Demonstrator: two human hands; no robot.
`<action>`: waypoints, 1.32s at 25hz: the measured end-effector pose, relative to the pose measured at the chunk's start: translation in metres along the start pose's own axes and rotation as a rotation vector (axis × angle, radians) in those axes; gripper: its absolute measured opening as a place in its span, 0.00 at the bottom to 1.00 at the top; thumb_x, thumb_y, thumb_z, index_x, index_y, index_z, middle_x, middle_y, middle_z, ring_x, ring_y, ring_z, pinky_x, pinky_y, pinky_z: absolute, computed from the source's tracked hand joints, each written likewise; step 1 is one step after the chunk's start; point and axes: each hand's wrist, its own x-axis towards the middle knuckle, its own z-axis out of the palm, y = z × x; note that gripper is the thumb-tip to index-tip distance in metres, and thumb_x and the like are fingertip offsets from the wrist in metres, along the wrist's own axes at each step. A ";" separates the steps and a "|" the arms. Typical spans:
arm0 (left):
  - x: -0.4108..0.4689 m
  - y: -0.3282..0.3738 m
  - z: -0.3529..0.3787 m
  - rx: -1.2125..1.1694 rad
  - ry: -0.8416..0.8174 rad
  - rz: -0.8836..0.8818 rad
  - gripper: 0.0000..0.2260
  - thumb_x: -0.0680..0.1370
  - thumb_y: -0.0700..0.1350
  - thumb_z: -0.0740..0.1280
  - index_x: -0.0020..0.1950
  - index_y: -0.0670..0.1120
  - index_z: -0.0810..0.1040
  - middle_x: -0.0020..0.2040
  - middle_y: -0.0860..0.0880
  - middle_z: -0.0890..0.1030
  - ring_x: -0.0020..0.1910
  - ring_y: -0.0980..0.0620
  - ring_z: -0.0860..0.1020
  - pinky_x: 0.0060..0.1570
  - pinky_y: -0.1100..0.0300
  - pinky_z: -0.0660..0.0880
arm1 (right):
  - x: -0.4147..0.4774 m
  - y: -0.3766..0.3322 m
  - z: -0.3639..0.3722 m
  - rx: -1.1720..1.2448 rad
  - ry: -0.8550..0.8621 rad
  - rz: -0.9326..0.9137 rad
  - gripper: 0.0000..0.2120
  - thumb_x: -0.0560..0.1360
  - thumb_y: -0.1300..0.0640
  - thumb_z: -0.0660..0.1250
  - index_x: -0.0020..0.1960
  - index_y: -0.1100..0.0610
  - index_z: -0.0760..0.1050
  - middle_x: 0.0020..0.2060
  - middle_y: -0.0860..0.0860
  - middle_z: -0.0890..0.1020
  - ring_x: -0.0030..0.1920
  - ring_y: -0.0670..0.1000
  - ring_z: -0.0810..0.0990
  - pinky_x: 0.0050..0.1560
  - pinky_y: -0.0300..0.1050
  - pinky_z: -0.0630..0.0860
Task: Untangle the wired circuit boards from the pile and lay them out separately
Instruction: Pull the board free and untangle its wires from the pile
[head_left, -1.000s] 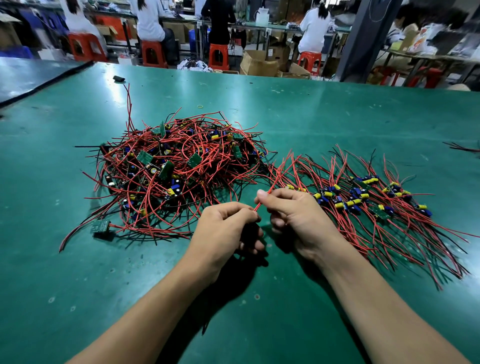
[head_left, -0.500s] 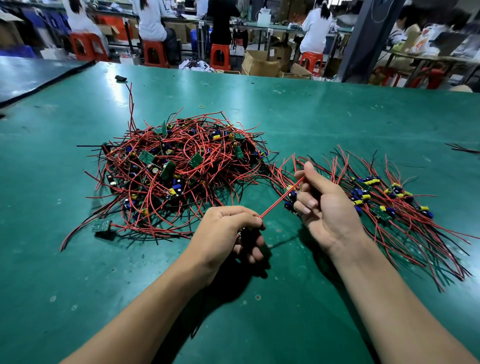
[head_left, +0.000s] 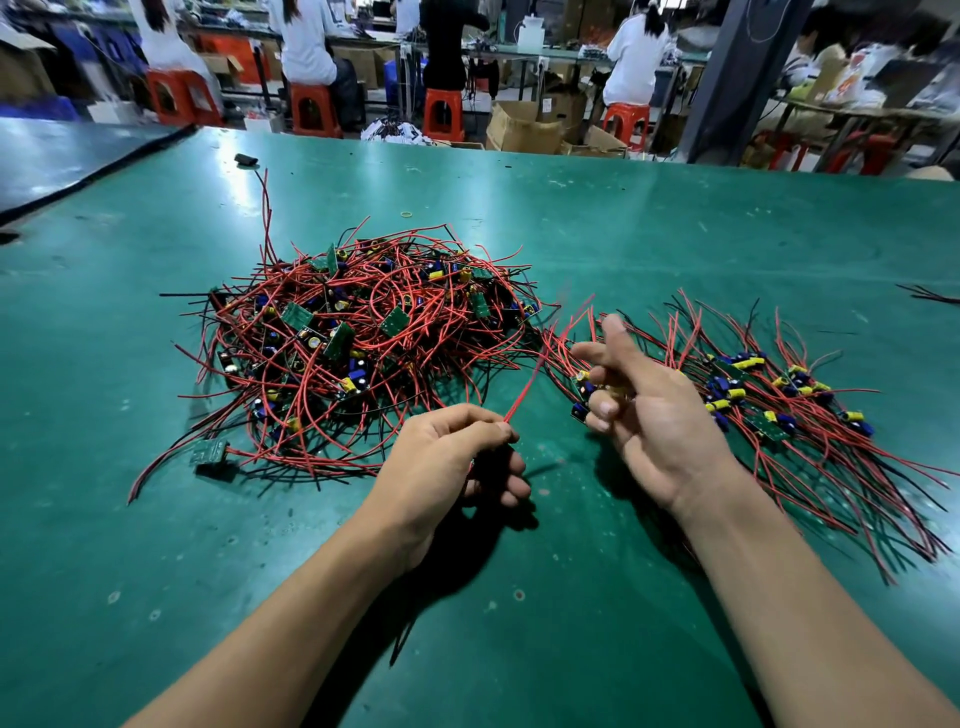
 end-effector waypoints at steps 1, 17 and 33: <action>0.000 -0.001 0.001 -0.006 0.005 0.009 0.05 0.78 0.35 0.65 0.44 0.38 0.78 0.32 0.39 0.80 0.26 0.45 0.79 0.27 0.60 0.77 | -0.002 0.004 0.002 -0.073 -0.032 0.009 0.25 0.64 0.41 0.76 0.49 0.61 0.84 0.32 0.47 0.75 0.25 0.44 0.67 0.25 0.36 0.65; 0.000 -0.006 -0.001 0.186 -0.154 0.068 0.05 0.78 0.38 0.67 0.42 0.41 0.79 0.34 0.41 0.83 0.28 0.46 0.80 0.28 0.62 0.75 | 0.000 -0.010 0.000 0.262 0.005 0.125 0.19 0.81 0.54 0.64 0.36 0.60 0.83 0.28 0.47 0.70 0.20 0.42 0.63 0.20 0.34 0.61; 0.000 0.005 -0.001 -0.083 -0.148 -0.076 0.25 0.73 0.57 0.66 0.57 0.37 0.78 0.44 0.38 0.84 0.36 0.43 0.83 0.37 0.54 0.82 | -0.002 -0.006 0.006 0.120 -0.012 0.157 0.28 0.70 0.37 0.71 0.54 0.60 0.81 0.30 0.46 0.70 0.25 0.43 0.64 0.24 0.34 0.63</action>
